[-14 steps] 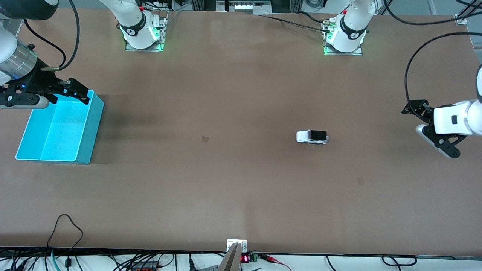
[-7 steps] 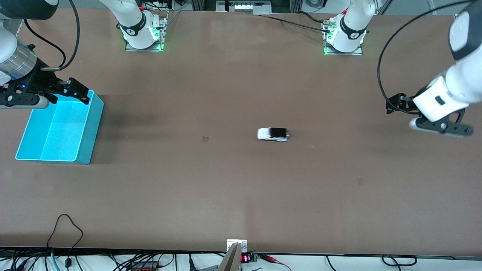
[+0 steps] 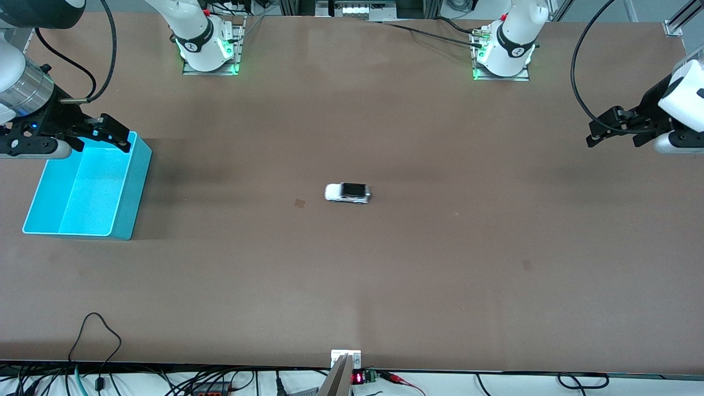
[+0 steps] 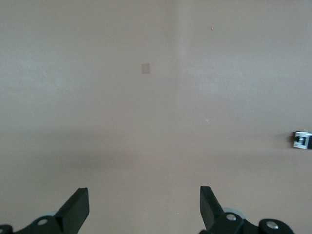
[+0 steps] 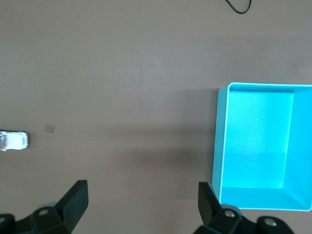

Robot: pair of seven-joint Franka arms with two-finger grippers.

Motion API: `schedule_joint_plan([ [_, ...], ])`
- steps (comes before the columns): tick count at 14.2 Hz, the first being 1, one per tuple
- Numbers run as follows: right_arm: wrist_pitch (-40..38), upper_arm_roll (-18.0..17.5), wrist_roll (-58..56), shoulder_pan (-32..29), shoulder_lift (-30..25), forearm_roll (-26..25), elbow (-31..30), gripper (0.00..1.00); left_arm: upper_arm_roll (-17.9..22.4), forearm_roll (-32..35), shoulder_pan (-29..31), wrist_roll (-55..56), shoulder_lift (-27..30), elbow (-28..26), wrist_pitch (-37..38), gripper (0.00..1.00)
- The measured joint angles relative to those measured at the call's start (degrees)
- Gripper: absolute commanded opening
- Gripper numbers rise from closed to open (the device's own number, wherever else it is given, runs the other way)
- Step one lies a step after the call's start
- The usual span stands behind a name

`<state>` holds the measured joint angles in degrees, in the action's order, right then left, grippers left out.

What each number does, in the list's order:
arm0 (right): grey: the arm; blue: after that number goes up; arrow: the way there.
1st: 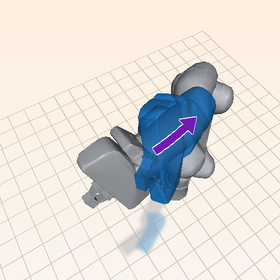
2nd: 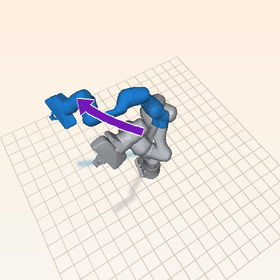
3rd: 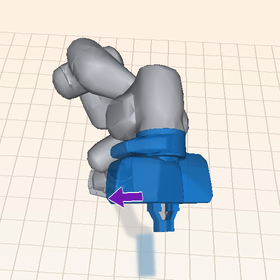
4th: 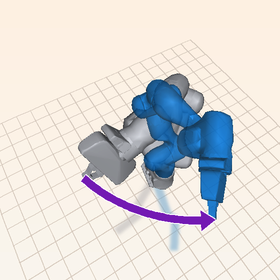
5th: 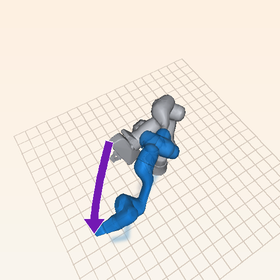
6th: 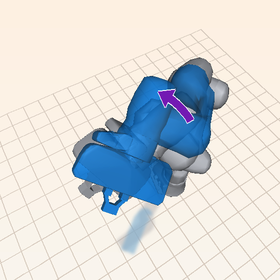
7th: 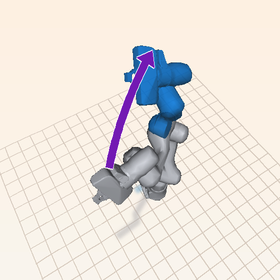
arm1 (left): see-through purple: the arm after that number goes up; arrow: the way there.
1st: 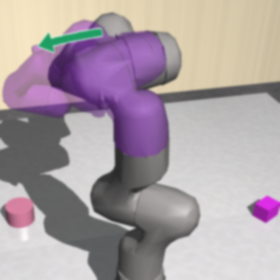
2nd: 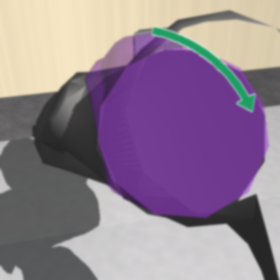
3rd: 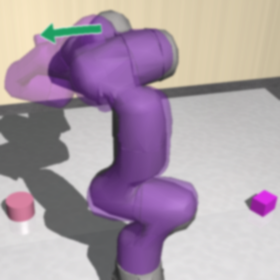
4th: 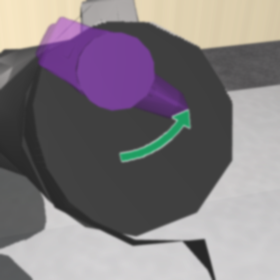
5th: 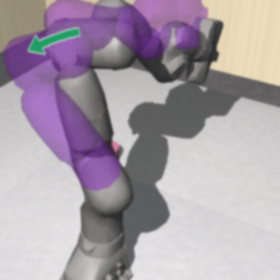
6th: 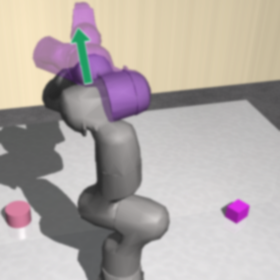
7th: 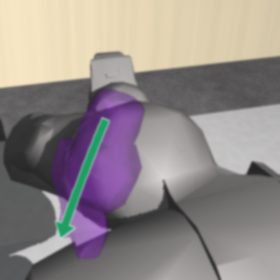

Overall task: Wind and store white jeep toy
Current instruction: 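Raise the left gripper away as the jeep rolls forward, then reach the right gripper over the rolled jeep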

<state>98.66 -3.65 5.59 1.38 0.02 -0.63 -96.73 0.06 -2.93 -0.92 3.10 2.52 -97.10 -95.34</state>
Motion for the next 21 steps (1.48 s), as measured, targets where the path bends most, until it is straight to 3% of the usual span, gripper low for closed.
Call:
schedule_joint_plan([
  [14,-0.35,-0.04,-0.91,0.14,1.02,0.02,-0.79,1.00,-1.22,2.12,-0.95,-0.16,0.04,-0.47,-0.21,1.00],
  [21,-2.06,-0.37,-19.84,5.77,7.45,0.08,-1.07,1.00,-1.59,2.14,-0.96,-0.16,0.04,-0.41,-0.04,1.00],
])
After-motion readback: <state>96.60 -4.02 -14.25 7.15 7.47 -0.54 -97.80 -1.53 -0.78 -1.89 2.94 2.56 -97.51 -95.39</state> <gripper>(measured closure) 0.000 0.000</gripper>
